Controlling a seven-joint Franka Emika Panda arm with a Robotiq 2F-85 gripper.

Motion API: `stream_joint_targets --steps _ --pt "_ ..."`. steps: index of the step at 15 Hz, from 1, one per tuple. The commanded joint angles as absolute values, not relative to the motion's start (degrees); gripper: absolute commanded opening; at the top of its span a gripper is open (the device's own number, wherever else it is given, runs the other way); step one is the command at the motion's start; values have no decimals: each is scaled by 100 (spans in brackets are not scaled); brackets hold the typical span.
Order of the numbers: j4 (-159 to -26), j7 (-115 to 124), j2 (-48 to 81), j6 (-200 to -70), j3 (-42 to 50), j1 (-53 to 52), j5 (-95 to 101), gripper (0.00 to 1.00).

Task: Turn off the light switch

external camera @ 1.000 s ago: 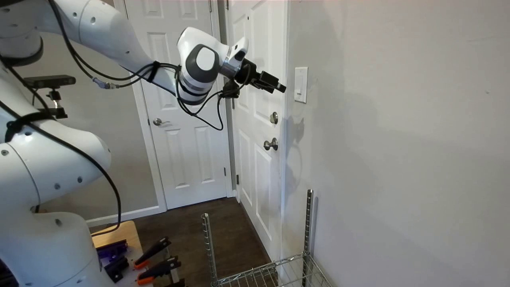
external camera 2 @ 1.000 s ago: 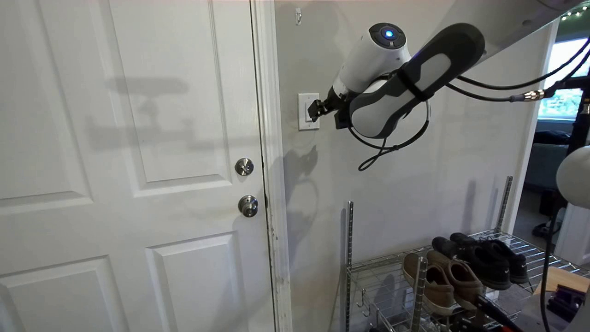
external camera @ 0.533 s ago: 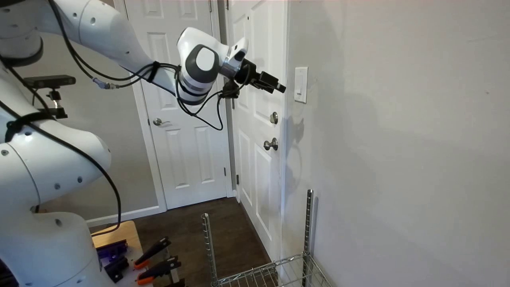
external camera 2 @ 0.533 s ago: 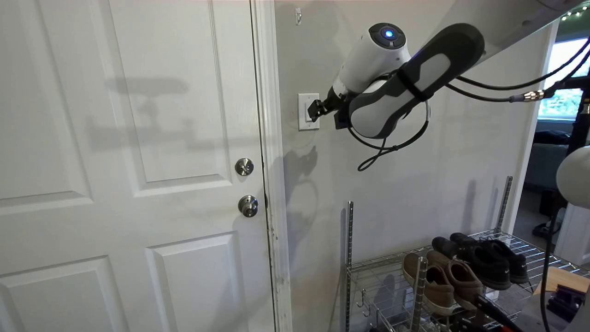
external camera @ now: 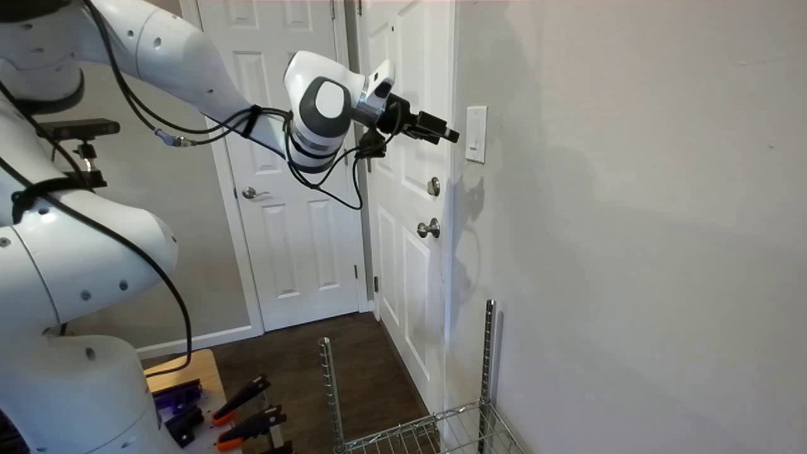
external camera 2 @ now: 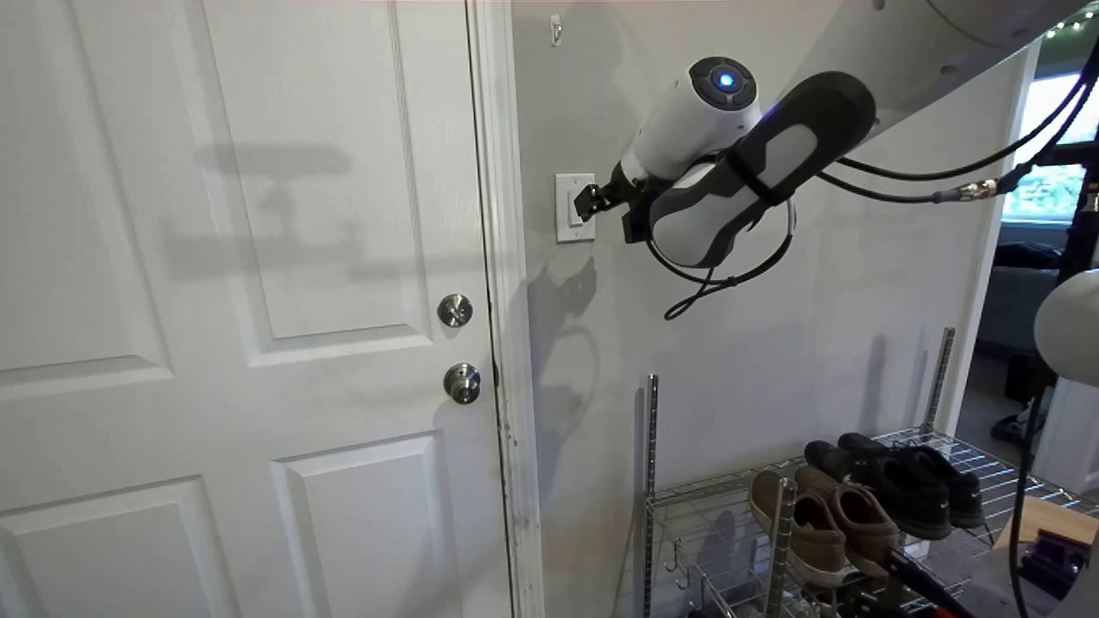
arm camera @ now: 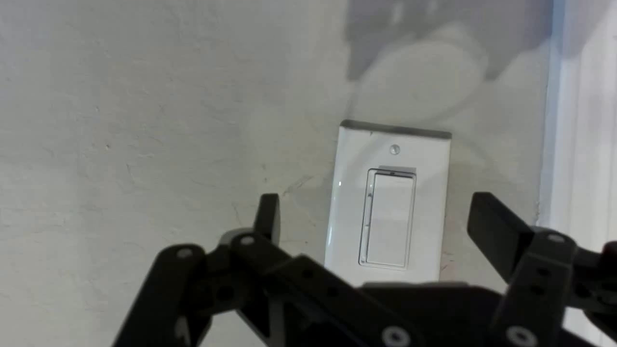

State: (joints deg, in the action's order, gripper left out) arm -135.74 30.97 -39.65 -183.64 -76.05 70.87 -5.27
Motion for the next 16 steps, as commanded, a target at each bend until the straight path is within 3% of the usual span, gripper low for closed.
stream_joint_targets --steps 1,16 --pt "-13531 2893 -4132 -18668 -7788 7397 -814 100" --pt "-12947 2825 -4304 -18617 -8483 8426 -925 100"
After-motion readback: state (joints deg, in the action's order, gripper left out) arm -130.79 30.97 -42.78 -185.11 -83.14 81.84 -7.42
